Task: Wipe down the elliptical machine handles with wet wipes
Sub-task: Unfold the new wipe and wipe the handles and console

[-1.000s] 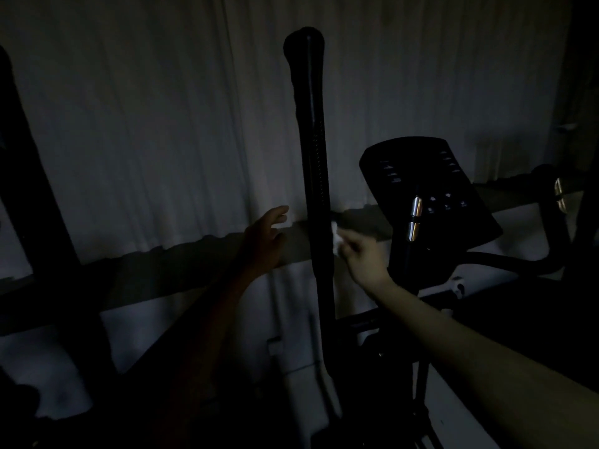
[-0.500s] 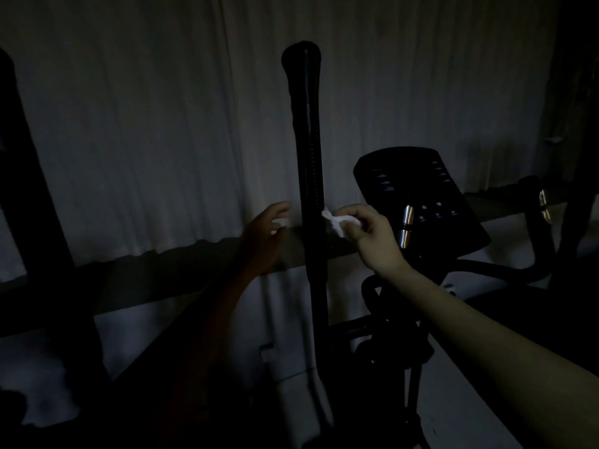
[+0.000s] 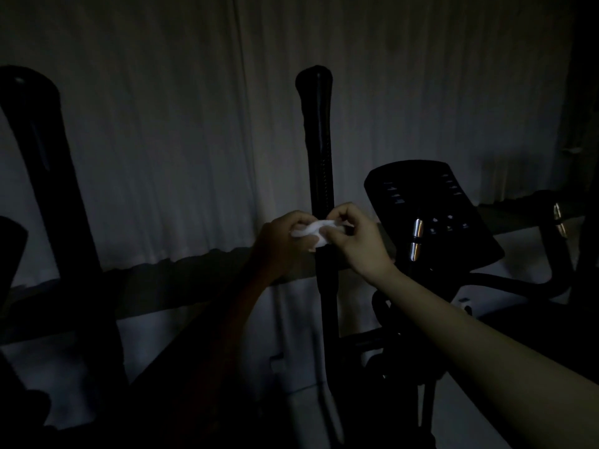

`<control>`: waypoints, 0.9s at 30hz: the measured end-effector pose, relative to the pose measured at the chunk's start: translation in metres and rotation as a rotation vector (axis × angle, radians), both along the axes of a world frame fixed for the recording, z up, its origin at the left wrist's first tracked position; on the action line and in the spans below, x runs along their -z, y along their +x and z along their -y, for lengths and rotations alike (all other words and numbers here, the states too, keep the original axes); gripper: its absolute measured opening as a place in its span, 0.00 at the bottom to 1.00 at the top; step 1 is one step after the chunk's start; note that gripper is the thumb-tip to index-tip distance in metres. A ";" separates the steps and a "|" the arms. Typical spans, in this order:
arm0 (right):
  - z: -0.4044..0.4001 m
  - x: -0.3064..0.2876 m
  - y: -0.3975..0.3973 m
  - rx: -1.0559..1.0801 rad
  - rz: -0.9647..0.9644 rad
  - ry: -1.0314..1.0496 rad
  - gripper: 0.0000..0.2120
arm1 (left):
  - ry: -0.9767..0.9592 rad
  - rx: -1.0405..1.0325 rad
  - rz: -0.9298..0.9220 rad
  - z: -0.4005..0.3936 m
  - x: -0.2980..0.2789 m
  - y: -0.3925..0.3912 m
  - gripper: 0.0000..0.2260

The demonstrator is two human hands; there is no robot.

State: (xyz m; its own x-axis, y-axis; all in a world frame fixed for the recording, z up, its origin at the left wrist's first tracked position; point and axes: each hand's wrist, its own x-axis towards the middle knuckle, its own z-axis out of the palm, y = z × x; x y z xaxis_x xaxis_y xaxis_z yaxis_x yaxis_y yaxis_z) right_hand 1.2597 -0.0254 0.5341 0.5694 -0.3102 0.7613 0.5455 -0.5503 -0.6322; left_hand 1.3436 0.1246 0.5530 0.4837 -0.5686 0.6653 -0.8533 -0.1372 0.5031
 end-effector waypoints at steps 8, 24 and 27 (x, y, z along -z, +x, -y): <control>0.026 -0.002 0.000 0.145 -0.010 0.060 0.12 | -0.263 -0.081 -0.067 -0.003 -0.029 0.025 0.10; 0.049 -0.022 0.000 0.248 -0.006 -0.029 0.11 | -0.503 -0.157 0.307 0.067 -0.103 0.038 0.11; 0.048 -0.017 0.002 0.281 -0.024 -0.062 0.12 | -0.439 -0.168 0.377 0.058 -0.068 0.031 0.13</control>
State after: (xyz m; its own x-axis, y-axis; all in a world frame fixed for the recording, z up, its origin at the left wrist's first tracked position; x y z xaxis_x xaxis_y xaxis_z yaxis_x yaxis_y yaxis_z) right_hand 1.2615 -0.0730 0.5512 0.4857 -0.4115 0.7712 0.3518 -0.7157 -0.6034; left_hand 1.3745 0.0666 0.6211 0.2284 -0.1384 0.9637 -0.9685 -0.1335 0.2103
